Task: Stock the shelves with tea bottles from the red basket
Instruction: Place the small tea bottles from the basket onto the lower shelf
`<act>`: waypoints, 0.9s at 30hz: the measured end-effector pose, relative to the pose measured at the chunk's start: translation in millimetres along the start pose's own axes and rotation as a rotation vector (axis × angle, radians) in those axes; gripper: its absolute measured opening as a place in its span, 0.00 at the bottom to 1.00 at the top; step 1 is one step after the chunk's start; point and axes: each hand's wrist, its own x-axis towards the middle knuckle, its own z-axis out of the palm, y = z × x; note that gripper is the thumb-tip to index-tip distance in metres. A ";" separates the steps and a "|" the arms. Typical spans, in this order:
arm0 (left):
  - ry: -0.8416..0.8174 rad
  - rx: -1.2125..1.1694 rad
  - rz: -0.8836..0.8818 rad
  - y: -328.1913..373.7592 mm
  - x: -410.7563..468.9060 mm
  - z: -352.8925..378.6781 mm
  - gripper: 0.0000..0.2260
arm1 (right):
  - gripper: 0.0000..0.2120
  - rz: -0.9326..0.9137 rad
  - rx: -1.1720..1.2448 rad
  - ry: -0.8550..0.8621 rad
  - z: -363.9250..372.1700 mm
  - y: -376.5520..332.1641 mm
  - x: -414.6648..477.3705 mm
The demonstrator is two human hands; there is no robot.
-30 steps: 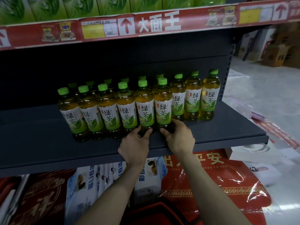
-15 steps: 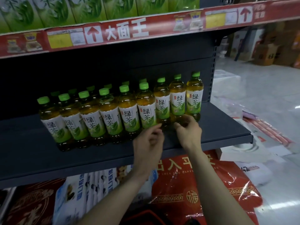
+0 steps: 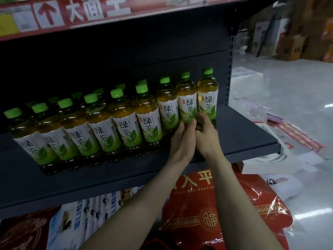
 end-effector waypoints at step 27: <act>-0.022 0.140 -0.047 2.8 -18.7 -12.7 0.18 | 0.23 0.076 -0.107 0.132 -13.0 -14.2 -23.9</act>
